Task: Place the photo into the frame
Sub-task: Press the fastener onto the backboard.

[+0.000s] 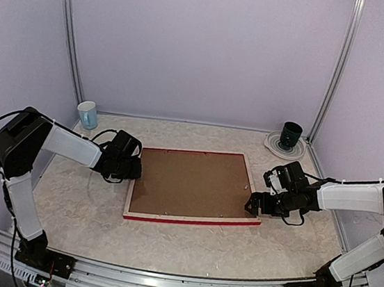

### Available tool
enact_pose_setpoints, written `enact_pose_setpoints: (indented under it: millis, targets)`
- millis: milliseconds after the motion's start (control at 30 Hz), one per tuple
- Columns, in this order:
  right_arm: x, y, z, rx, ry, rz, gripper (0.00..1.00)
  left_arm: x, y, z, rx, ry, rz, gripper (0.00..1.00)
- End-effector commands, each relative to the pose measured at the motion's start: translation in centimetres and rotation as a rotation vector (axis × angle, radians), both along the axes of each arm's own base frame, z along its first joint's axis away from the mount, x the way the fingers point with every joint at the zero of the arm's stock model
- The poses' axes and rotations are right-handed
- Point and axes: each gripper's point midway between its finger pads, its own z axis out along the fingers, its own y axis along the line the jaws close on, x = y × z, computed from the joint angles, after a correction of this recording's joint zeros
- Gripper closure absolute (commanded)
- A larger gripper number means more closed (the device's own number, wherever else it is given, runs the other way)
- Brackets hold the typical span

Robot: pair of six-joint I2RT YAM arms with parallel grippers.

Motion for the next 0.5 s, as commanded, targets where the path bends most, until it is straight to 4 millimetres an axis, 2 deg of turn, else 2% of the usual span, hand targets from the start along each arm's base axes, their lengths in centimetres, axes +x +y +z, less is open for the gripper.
enact_pose_setpoints:
  millis: [0, 100, 267, 467]
  targets:
    - [0.6, 0.1, 1.3, -0.013, -0.038, 0.009, 0.01, -1.4, 2.0, -2.1, 0.063, 0.072, 0.018, 0.74]
    - [1.3, 0.1, 2.4, -0.018, -0.06, 0.013, 0.01, -1.2, 2.0, -1.0, 0.054, 0.05, 0.023, 0.69]
    - [3.3, -0.4, 4.6, -0.022, -0.103, -0.007, 0.01, -0.8, 2.1, 1.4, 0.033, -0.009, 0.037, 0.44]
    - [6.4, -1.3, 6.2, -0.02, -0.133, -0.053, 0.01, -0.9, 1.5, 3.3, -0.052, -0.11, 0.006, 0.34]
